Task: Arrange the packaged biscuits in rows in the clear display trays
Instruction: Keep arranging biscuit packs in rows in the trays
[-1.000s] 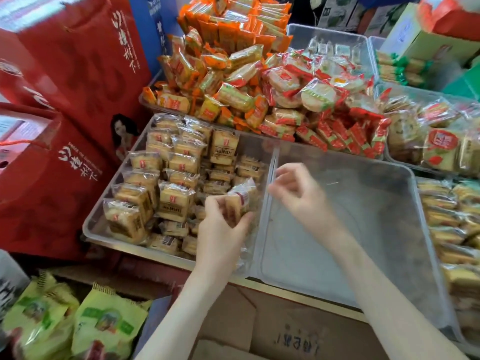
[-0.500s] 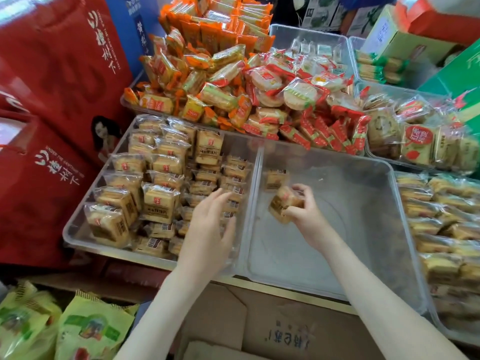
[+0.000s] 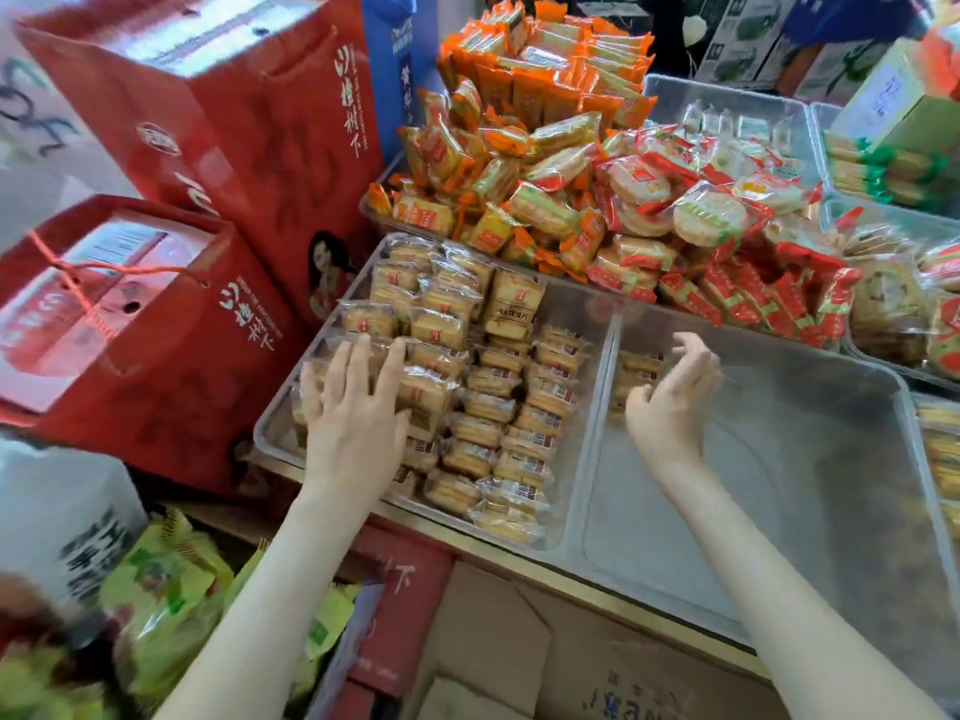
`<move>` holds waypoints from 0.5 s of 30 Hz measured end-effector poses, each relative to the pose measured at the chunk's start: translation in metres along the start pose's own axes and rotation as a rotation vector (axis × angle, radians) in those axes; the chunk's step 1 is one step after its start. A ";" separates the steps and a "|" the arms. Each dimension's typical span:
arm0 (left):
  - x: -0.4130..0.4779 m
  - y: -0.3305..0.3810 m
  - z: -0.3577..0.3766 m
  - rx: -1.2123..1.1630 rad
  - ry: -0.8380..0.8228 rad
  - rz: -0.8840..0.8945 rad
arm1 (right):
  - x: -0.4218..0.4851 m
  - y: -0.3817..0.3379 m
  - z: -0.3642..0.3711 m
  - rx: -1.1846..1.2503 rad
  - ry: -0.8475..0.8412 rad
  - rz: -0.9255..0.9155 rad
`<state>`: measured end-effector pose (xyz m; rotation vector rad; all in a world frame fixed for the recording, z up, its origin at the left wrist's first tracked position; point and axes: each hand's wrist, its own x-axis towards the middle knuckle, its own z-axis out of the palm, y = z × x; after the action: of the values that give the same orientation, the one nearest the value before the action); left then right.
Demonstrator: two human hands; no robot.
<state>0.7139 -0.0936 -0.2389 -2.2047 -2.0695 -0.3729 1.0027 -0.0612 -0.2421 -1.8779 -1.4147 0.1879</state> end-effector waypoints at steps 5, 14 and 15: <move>-0.009 -0.016 -0.003 -0.088 0.051 0.019 | -0.043 -0.113 0.019 0.040 -0.569 -0.418; -0.041 -0.034 -0.024 -0.228 0.134 0.048 | -0.061 -0.145 0.068 -0.373 -0.643 -0.428; -0.043 -0.034 -0.026 -0.259 0.126 0.049 | -0.061 -0.145 0.065 -0.342 -0.682 -0.416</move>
<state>0.6747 -0.1386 -0.2277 -2.2952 -1.9950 -0.7942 0.8348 -0.0701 -0.2129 -1.8047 -2.3952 0.4289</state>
